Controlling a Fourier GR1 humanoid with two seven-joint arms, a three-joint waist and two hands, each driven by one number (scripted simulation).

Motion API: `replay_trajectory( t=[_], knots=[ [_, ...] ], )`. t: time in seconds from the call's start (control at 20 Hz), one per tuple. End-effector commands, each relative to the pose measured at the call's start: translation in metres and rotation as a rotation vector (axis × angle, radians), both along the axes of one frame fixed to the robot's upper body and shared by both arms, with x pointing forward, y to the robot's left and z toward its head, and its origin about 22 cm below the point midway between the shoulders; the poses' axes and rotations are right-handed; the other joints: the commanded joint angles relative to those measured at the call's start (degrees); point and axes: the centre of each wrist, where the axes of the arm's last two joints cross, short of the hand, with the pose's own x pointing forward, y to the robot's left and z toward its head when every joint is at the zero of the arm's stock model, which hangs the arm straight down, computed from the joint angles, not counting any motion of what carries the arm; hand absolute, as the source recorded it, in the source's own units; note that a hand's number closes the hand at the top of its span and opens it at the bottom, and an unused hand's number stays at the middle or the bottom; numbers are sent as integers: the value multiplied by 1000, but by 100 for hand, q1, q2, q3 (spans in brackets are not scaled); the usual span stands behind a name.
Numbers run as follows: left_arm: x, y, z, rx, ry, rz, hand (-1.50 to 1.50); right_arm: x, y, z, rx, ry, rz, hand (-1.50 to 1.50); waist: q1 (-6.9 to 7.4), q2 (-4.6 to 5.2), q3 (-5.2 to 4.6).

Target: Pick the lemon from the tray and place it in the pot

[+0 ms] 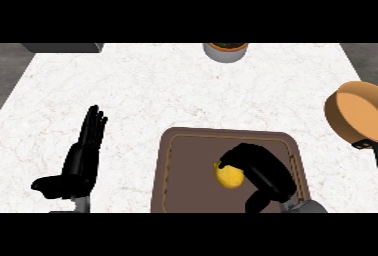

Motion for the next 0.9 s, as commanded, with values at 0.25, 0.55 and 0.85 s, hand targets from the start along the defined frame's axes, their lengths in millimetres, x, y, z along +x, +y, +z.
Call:
replay_trajectory(
  t=[0.25,0.55,0.85],
  knots=[
    [3,-17,23,-6,-5,0,0,-12,-3,-19,83,-96,6,150,7,32,60],
    [12,-5,5,13,-7,-7,0,28,9,15,99,-147,-228,150,28,46,55],
    [10,-6,10,21,-27,-20,0,73,-52,27,-34,51,-937,150,182,176,7]
  ],
)
